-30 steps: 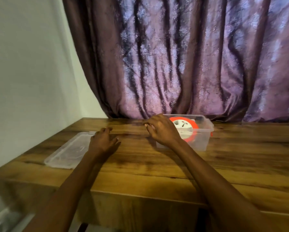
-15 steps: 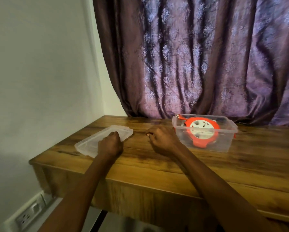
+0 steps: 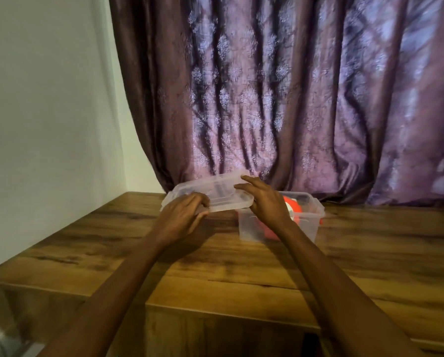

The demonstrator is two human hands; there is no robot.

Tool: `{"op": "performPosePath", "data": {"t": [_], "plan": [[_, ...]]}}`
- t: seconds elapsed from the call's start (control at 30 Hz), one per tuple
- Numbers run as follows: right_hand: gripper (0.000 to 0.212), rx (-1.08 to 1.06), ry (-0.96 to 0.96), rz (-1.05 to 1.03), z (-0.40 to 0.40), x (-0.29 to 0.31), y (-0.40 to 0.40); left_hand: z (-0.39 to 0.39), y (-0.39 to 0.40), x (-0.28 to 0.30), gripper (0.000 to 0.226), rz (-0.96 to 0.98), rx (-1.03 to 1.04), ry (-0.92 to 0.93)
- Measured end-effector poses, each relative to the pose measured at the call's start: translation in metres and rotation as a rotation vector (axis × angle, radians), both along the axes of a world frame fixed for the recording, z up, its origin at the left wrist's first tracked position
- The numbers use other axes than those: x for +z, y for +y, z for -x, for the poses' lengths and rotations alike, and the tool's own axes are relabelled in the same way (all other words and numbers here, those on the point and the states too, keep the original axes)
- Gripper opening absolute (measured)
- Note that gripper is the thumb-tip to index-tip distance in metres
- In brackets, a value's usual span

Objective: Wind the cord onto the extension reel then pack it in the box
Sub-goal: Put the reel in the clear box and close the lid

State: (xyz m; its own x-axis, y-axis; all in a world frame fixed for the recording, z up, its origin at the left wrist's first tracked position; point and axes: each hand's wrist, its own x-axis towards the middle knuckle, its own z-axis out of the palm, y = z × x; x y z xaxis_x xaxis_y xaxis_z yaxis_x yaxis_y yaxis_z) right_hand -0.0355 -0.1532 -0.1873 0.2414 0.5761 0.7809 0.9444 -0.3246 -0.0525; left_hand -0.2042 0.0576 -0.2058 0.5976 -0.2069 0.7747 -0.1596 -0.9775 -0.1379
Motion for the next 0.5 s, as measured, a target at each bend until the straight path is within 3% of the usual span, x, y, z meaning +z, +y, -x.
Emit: {"op": "performPosePath", "data": {"t": [0.1,0.2,0.27,0.4,0.5], "plan": [[0.05,0.066,0.117,-0.115,-0.015,-0.002,-0.021,-0.006,0.0,0.006,0.057,0.046,0.049,-0.027],[0.045,0.161,0.262,-0.222,-0.029,0.0,-0.045,-0.005,0.01,0.003,0.078,0.313,0.03,-0.01],[0.041,0.208,0.296,-0.218,-0.037,0.006,-0.06,-0.005,0.014,0.001,0.069,0.46,-0.055,-0.011],[0.033,0.209,0.404,-0.175,-0.046,0.021,-0.075,-0.017,0.006,0.006,0.045,0.538,-0.201,-0.136],[0.055,0.188,0.51,-0.323,-0.048,0.022,-0.072,-0.032,-0.003,0.008,0.031,0.596,-0.185,-0.237]]}}
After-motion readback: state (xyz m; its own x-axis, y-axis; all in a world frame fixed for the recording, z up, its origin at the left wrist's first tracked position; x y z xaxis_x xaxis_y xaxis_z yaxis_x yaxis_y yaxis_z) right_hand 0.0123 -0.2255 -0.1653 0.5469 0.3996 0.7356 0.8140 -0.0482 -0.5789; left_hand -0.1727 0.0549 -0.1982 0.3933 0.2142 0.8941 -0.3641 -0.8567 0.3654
